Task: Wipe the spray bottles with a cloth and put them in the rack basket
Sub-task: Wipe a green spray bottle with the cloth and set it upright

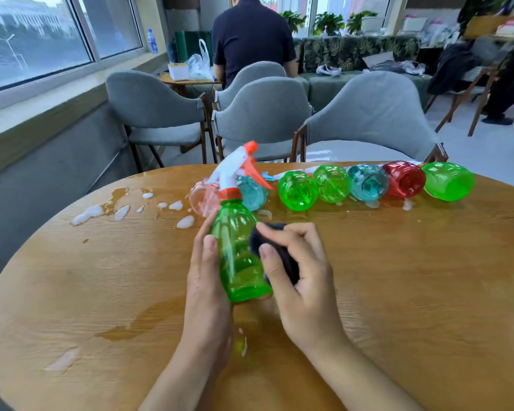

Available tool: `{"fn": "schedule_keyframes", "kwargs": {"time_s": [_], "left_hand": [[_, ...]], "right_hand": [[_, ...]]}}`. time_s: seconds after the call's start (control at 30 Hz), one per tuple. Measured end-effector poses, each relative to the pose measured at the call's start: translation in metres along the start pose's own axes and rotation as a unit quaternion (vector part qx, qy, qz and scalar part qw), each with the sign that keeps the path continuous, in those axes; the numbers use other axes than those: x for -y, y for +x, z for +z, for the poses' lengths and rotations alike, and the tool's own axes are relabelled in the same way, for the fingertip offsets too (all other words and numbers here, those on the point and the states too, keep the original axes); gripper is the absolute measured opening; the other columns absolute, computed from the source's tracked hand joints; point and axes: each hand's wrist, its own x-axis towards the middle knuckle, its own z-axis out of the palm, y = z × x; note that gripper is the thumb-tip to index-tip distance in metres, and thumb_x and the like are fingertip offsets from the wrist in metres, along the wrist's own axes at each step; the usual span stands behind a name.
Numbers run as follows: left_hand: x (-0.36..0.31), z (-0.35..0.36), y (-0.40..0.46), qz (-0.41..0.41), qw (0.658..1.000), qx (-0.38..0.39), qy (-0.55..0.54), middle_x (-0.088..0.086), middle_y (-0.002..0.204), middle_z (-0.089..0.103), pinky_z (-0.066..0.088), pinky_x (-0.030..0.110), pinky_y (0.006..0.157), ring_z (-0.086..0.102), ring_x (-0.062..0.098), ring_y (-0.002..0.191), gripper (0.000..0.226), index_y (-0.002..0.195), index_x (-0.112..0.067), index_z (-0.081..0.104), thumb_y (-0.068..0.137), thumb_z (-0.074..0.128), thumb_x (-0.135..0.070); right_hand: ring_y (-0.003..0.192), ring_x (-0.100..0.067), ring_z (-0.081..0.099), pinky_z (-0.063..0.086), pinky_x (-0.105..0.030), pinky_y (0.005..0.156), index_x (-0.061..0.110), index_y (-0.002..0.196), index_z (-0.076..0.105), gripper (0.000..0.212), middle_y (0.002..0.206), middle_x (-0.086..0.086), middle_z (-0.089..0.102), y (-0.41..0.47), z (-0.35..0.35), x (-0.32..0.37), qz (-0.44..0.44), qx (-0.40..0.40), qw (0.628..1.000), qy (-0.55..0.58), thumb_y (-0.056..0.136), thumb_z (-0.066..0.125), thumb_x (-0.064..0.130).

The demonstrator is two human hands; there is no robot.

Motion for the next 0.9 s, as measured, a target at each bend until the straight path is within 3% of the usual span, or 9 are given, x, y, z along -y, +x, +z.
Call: {"fn": "schedule_keyframes", "kwargs": {"time_s": [0.17, 0.23, 0.37, 0.47, 0.57, 0.63, 0.73, 0.9], "left_hand": [[-0.003, -0.015, 0.016, 0.002, 0.996, -0.087, -0.012, 0.013, 0.143, 0.067, 0.048, 0.063, 0.113, 0.063, 0.041, 0.133, 0.07, 0.147, -0.036, 0.061, 0.089, 0.061, -0.074], [-0.002, -0.02, 0.018, 0.009, 0.996, -0.087, -0.014, 0.011, 0.147, 0.065, 0.046, 0.067, 0.113, 0.061, 0.04, 0.137, 0.081, 0.148, -0.037, 0.06, 0.082, 0.067, -0.083], [0.001, -0.013, 0.012, 0.029, 0.999, -0.025, 0.021, 0.007, 0.149, 0.064, 0.043, 0.074, 0.112, 0.06, 0.037, 0.138, 0.055, 0.148, -0.042, 0.057, 0.1, 0.053, -0.066], [0.004, -0.005, 0.004, 0.048, 0.997, 0.002, 0.063, 0.005, 0.15, 0.063, 0.041, 0.063, 0.119, 0.058, 0.029, 0.142, 0.049, 0.149, -0.038, 0.057, 0.105, 0.046, -0.057], [0.001, -0.006, 0.004, 0.032, 0.999, -0.01, 0.042, 0.007, 0.148, 0.064, 0.041, 0.065, 0.118, 0.06, 0.033, 0.139, 0.045, 0.145, -0.04, 0.06, 0.105, 0.047, -0.055], [-0.001, -0.015, 0.009, 0.011, 0.999, -0.03, 0.007, 0.011, 0.145, 0.066, 0.042, 0.071, 0.115, 0.059, 0.042, 0.137, 0.05, 0.145, -0.04, 0.061, 0.101, 0.049, -0.06], [-0.006, -0.018, 0.013, -0.012, 0.999, -0.036, -0.036, 0.009, 0.145, 0.066, 0.042, 0.076, 0.108, 0.058, 0.044, 0.138, 0.051, 0.145, -0.045, 0.06, 0.1, 0.048, -0.065], [-0.002, -0.013, 0.005, 0.008, 1.0, 0.017, 0.011, 0.017, 0.151, 0.06, 0.036, 0.069, 0.12, 0.056, 0.042, 0.141, 0.064, 0.153, -0.034, 0.054, 0.1, 0.05, -0.07]], "right_hand": [[0.103, -0.006, 0.063, 0.051, -0.022, 0.086, 0.016, 0.12, 0.073, 0.021, 0.109, 0.003, 0.057, -0.025, 0.005, -0.005, -0.075, 0.075, 0.994, -0.036, 0.102, 0.068, 0.024], [0.099, -0.005, 0.063, 0.05, -0.022, 0.082, 0.012, 0.11, 0.074, 0.016, 0.105, 0.005, 0.059, -0.022, 0.001, -0.006, -0.07, 0.051, 0.996, -0.038, 0.1, 0.069, 0.023], [0.103, -0.012, 0.064, 0.049, -0.021, 0.085, 0.01, 0.115, 0.074, 0.022, 0.107, -0.002, 0.06, -0.001, -0.009, 0.008, -0.084, -0.051, 0.994, -0.046, 0.101, 0.064, 0.025], [0.1, -0.012, 0.061, 0.051, -0.022, 0.087, 0.015, 0.126, 0.073, 0.029, 0.11, -0.005, 0.056, 0.001, -0.005, 0.014, -0.143, -0.014, 0.986, -0.08, 0.103, 0.065, 0.03], [0.095, -0.011, 0.057, 0.051, -0.021, 0.082, 0.018, 0.125, 0.074, 0.027, 0.108, -0.003, 0.051, -0.009, 0.002, 0.0, -0.175, 0.013, 0.978, -0.109, 0.106, 0.061, 0.032], [0.102, -0.008, 0.059, 0.052, -0.025, 0.084, 0.018, 0.123, 0.069, 0.023, 0.11, 0.001, 0.053, -0.011, 0.003, -0.011, -0.115, 0.007, 0.989, -0.096, 0.106, 0.058, 0.031], [0.108, -0.004, 0.058, 0.049, -0.028, 0.087, 0.014, 0.116, 0.066, 0.022, 0.111, 0.004, 0.055, -0.008, 0.002, -0.015, -0.038, -0.022, 0.996, -0.076, 0.105, 0.056, 0.029], [0.103, -0.011, 0.059, 0.049, -0.02, 0.085, 0.017, 0.115, 0.061, 0.019, 0.107, -0.002, 0.054, -0.015, 0.004, 0.008, -0.179, -0.002, 0.981, -0.068, 0.107, 0.056, 0.033]]}}
